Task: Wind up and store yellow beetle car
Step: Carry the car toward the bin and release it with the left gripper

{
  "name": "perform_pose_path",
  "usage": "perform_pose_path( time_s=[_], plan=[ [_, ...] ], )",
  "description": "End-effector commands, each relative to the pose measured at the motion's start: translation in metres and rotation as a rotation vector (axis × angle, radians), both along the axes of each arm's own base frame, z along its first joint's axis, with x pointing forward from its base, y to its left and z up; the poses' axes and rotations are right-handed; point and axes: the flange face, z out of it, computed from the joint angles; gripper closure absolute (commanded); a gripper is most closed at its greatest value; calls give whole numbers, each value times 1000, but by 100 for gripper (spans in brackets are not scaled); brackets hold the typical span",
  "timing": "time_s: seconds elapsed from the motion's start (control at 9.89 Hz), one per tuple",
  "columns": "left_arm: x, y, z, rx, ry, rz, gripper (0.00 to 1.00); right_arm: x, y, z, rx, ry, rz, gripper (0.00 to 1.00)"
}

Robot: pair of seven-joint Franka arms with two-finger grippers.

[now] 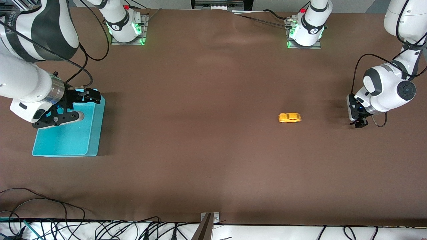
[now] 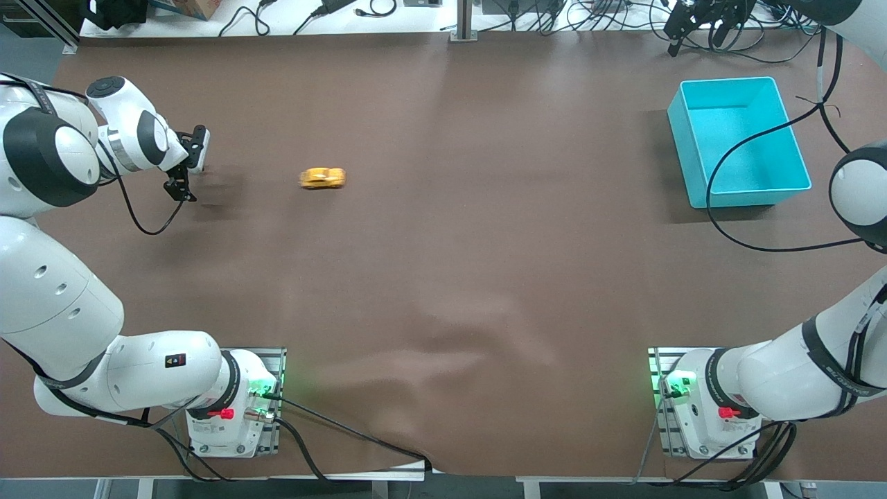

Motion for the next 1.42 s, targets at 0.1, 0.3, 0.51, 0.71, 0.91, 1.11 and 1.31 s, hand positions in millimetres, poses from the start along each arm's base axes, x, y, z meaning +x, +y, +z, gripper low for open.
perform_pose_path(
  time_s=[0.1,0.3,0.51,0.71,0.91,1.11,1.31],
  plan=[
    [9,-1,14,-6,-35,11,0,-4,0,1,4,14,-3,0],
    [16,0,73,4,-128,7,0,-5,8,-2,5,20,23,0],
    [16,-1,112,-4,-155,11,0,-3,7,-9,5,29,71,0],
    [17,-2,163,7,-241,9,0,-5,20,-14,26,49,208,0],
    [8,-16,223,-14,-271,-8,0,-10,31,-36,63,89,403,0],
    [3,-39,267,-32,-300,-48,0,-11,42,-58,97,132,587,0],
    [4,-57,310,-32,-355,-79,0,-14,50,-89,134,116,797,0]
  ],
)
